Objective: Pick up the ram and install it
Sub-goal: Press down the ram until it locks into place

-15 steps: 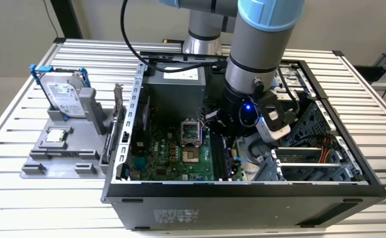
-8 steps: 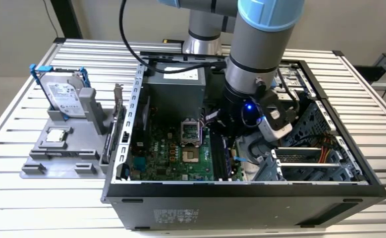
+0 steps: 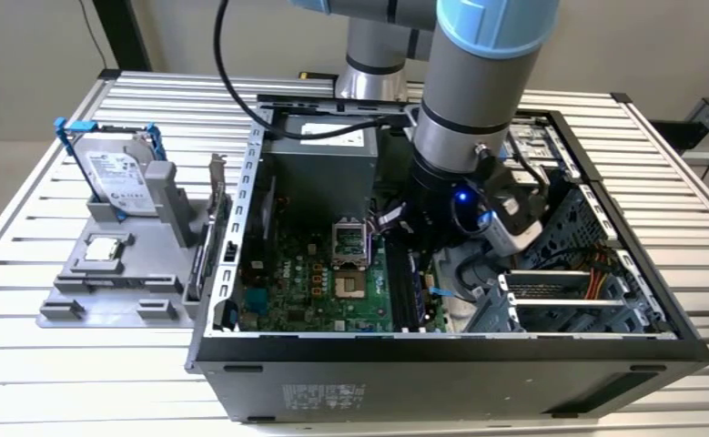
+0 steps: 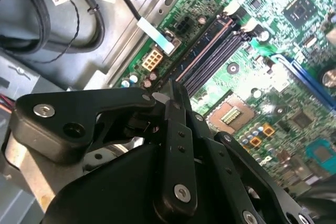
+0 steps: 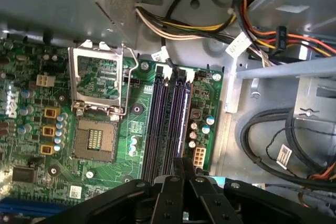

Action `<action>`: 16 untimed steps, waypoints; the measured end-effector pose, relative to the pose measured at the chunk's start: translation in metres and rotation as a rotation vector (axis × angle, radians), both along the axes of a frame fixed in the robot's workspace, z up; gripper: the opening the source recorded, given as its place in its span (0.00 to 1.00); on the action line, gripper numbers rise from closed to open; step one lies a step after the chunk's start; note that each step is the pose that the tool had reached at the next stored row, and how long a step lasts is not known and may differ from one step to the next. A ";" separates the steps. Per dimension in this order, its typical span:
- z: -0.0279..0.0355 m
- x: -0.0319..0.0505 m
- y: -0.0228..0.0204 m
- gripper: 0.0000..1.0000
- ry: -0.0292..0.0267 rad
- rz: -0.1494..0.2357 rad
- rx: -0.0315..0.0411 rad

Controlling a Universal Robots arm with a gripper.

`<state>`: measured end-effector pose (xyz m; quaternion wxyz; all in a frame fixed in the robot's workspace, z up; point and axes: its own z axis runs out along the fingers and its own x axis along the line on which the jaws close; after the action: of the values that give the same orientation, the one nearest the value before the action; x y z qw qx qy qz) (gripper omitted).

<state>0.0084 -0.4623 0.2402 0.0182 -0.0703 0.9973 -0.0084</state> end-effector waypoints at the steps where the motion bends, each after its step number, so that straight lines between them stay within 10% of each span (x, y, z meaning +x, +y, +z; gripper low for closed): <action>1: 0.0001 0.0000 0.0000 0.00 0.0002 0.010 0.0011; 16: 0.0000 0.0000 0.0000 0.00 0.0008 0.172 0.0113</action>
<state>0.0084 -0.4623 0.2402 0.0189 -0.1557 0.9876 -0.0012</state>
